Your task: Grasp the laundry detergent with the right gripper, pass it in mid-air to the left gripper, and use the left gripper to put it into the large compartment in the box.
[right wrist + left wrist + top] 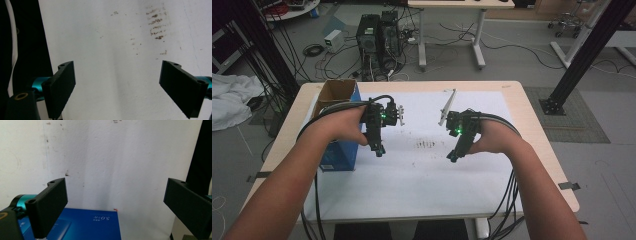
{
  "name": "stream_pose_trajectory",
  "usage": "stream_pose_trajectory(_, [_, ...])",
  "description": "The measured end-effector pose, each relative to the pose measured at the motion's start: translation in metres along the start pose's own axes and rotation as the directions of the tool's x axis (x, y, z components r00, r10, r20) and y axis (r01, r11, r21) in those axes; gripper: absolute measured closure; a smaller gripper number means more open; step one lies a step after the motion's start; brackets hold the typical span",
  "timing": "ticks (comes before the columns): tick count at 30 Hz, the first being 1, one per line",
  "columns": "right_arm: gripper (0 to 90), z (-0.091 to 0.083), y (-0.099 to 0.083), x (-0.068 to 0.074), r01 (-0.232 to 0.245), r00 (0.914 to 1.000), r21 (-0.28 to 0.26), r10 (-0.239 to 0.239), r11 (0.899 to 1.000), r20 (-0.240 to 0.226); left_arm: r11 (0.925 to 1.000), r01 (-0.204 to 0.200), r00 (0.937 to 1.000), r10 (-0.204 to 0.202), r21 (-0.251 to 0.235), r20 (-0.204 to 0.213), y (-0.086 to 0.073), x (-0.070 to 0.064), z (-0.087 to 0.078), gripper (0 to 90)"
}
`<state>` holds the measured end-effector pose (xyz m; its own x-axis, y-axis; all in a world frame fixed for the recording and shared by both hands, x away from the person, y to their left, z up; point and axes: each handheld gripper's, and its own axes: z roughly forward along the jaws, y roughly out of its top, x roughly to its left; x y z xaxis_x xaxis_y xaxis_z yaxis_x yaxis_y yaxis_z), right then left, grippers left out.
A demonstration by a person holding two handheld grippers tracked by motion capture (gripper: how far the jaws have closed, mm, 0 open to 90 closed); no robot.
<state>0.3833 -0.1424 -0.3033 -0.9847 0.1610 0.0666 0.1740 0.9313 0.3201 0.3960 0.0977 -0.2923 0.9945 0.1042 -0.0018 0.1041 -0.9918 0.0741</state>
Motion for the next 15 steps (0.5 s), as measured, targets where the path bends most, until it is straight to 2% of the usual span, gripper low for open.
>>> stream_pose_trajectory(15, [12.8, -0.0001, -0.0002, -0.0018, 0.001, 1.0000, -0.007, -0.001, 1.000, -0.002, 1.0000, -0.002, 1.0000, 0.002, -0.006, 0.002, 0.0025, 0.0012, 0.0004, 5.2])
